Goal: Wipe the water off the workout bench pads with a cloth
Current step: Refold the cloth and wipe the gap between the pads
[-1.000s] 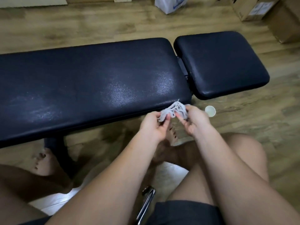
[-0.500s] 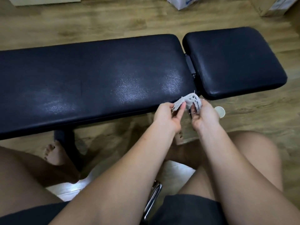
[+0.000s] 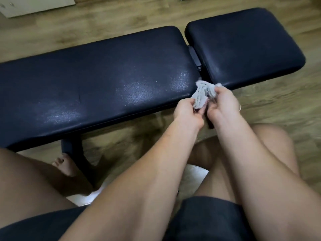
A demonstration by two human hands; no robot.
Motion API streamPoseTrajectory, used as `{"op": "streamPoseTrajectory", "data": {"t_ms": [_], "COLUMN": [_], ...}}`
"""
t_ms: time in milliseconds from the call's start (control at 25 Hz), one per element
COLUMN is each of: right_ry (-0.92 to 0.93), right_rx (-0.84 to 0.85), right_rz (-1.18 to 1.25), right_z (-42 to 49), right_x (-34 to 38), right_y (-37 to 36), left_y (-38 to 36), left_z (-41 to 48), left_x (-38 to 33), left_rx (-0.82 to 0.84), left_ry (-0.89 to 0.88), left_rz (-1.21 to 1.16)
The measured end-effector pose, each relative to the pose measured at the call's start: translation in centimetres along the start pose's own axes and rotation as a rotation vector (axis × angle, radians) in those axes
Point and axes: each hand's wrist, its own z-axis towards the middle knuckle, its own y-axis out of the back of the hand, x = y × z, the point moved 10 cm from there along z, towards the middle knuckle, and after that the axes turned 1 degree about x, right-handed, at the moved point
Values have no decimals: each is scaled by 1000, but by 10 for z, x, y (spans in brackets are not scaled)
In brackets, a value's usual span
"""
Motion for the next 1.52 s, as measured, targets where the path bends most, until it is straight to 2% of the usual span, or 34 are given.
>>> {"op": "streamPoseTrajectory", "data": {"t_ms": [80,160,240,320,400,520,640,760,880,960,1080,1200,1320,1440,1520], "right_ry": [31,-43,-140,-160,-166,-85,42,31,-102,-161,-209,-128,10,108,106], "right_rx": [9,98,169,164,153,63,-32,21,155,176,195,84,-12,-24,34], "right_rz": [-110,-222,-288,-288,-262,-72,-154,-217,-373,-409,-396,-295,-324,-469,-581], "right_z": [-1,-25,-56,-74,-66,-28,-13,-36,-87,-114,-122,-98,-87,-103,-135], "right_x": [-4,-45,-96,-117,-102,-40,-16,-56,-138,-177,-175,-117,-82,-120,-175], "right_y": [-5,-21,-31,-38,-34,-14,-1,-19,-53,-64,-65,-48,-37,-51,-73], "left_y": [17,50,95,115,103,38,19,52,130,166,167,122,100,136,188], "left_z": [6,-6,-20,-31,-28,-11,-1,-11,-36,-59,-65,-46,-38,-48,-62], "left_x": [-13,-47,-84,-107,-96,-40,-27,-61,-134,-174,-178,-136,-112,-152,-202], "left_rx": [-52,-66,-182,-244,-208,-9,-37,-78,-252,-321,-275,-161,-115,-108,-198], "left_ry": [-65,-115,-141,-184,-166,-37,-11,-63,-201,-279,-310,-206,-120,-111,-149], "left_rz": [58,67,-55,-109,-99,-31,29,46,12,-21,-50,-20,-12,-15,-52]}}
